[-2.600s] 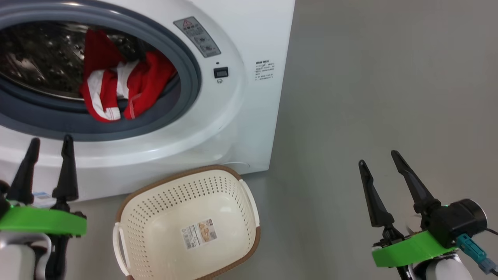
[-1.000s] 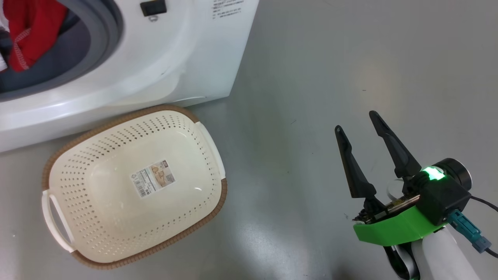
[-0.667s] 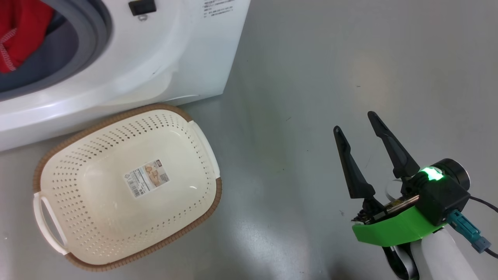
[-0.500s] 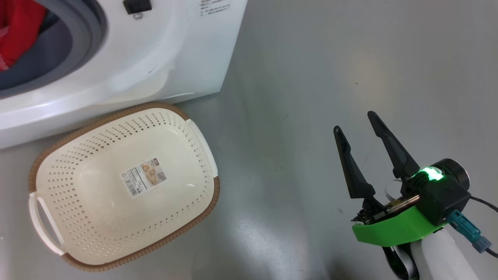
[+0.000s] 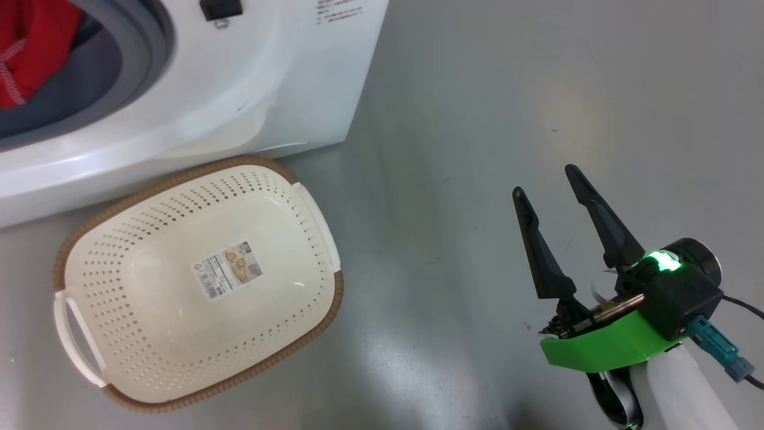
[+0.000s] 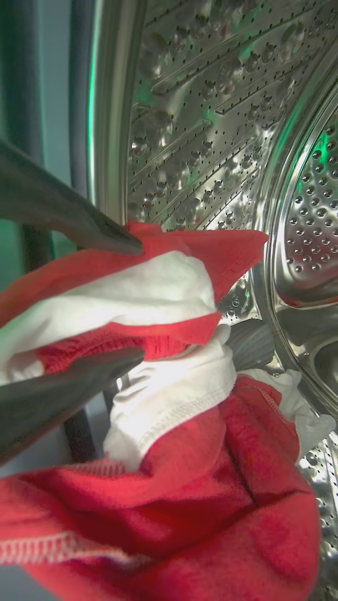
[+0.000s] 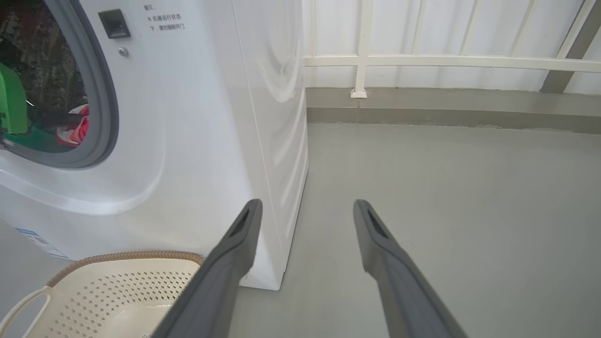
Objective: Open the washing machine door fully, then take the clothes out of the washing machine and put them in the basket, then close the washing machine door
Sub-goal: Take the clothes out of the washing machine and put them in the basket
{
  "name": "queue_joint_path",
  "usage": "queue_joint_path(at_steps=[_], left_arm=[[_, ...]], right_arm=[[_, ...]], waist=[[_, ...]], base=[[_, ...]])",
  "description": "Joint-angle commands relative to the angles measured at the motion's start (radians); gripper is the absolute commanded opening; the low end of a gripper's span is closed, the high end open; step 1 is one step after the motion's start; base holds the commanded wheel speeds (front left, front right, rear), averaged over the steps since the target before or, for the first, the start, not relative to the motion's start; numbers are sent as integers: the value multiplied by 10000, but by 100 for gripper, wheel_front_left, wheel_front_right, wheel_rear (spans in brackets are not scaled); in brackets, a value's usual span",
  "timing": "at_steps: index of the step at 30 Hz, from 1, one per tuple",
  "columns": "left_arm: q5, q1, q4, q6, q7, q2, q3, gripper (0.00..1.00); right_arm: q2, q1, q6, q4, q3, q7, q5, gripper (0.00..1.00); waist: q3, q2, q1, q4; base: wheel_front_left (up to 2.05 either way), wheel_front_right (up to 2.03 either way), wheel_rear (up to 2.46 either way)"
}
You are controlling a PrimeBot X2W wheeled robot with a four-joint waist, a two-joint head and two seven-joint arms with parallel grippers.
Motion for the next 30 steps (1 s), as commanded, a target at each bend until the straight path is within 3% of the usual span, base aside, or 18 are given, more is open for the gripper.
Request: queue_joint_path(at_steps=[1, 8, 20, 30], left_arm=[[-162, 329, 116, -51, -71, 754, 227, 0], [-63, 376, 91, -76, -739, 624, 29, 0], [726, 207, 110, 327, -594, 651, -832, 0], [486, 143, -77, 383, -652, 643, -742, 0]], right_arm=[[-10, 45, 63, -164, 222, -61, 69, 100], [-10, 30, 63, 28, 231, -61, 34, 100], [-10, 128, 63, 161, 334, -61, 77, 100], [-10, 156, 63, 201, 337, -61, 141, 100]], waist=[[-34, 0, 0, 44], [-208, 0, 0, 150], [-473, 0, 0, 104], [-529, 0, 0, 38]], base=[[0, 0, 0], [0, 0, 0], [0, 0, 0], [0, 0, 0]])
